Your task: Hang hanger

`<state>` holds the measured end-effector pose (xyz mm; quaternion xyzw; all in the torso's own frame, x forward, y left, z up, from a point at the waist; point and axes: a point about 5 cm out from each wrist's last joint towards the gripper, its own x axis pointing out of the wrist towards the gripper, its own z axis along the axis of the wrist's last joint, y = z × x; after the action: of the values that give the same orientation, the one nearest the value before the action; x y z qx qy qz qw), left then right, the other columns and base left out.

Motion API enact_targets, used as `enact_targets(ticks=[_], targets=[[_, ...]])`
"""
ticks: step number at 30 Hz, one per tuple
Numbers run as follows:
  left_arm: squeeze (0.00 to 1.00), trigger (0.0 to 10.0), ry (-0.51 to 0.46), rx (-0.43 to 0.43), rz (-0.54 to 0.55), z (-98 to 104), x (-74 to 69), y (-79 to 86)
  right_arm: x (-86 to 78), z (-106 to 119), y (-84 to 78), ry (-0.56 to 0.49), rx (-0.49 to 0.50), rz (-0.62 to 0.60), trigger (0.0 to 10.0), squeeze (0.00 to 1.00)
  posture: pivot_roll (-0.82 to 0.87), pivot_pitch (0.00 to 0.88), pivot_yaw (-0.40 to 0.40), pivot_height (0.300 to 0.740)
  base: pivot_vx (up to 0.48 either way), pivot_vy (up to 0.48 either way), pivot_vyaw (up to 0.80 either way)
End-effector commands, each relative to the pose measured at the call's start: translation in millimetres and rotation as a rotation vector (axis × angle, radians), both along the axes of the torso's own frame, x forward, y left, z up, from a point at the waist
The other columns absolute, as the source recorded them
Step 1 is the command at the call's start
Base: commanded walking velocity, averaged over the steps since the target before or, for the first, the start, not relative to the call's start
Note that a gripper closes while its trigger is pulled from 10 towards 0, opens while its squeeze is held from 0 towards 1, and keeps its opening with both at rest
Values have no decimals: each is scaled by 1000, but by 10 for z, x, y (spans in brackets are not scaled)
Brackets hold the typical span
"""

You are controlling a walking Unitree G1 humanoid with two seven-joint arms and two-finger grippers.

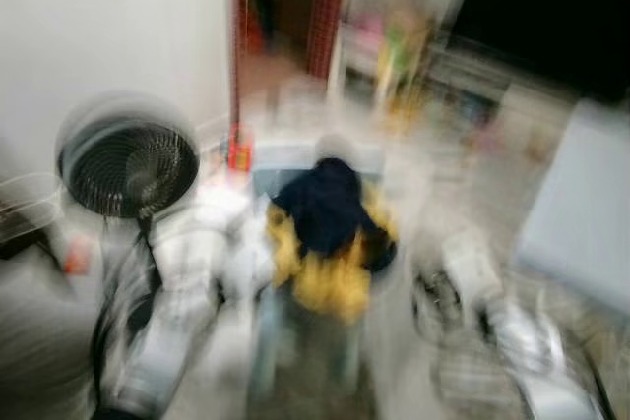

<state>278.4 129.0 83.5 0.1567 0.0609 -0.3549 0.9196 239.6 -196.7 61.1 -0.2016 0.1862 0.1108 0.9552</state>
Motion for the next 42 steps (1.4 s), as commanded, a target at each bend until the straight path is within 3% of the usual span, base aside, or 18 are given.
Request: enact_targets(ticks=[1,8,13,21,27,42], targets=[[0,10000,38,-51,50,24,72,-10,9,35,-97,-5,-22,-20,10000,0,106,0,-119,740,289,386,0],[0,10000,47,-59,60,19,85,-19,-15,39,-140,-7,-20,-38,10000,0,100,0,-119,740,163,403,0],[0,10000,95,-142,65,12,72,-64,-46,25,-146,-3,-16,-46,10000,0,91,0,-117,740,0,428,0],[0,10000,69,-137,61,34,77,-110,-63,24,-152,-2,-11,-48,10000,0,83,0,-120,740,0,0,0],[0,10000,99,-196,50,37,54,-123,-61,63,-170,-26,11,-74,10000,0,85,0,-125,740,0,0,0],[0,10000,117,-213,27,31,28,-128,-39,90,-144,-42,51,-87,10000,0,84,0,-120,740,377,0,-376]])
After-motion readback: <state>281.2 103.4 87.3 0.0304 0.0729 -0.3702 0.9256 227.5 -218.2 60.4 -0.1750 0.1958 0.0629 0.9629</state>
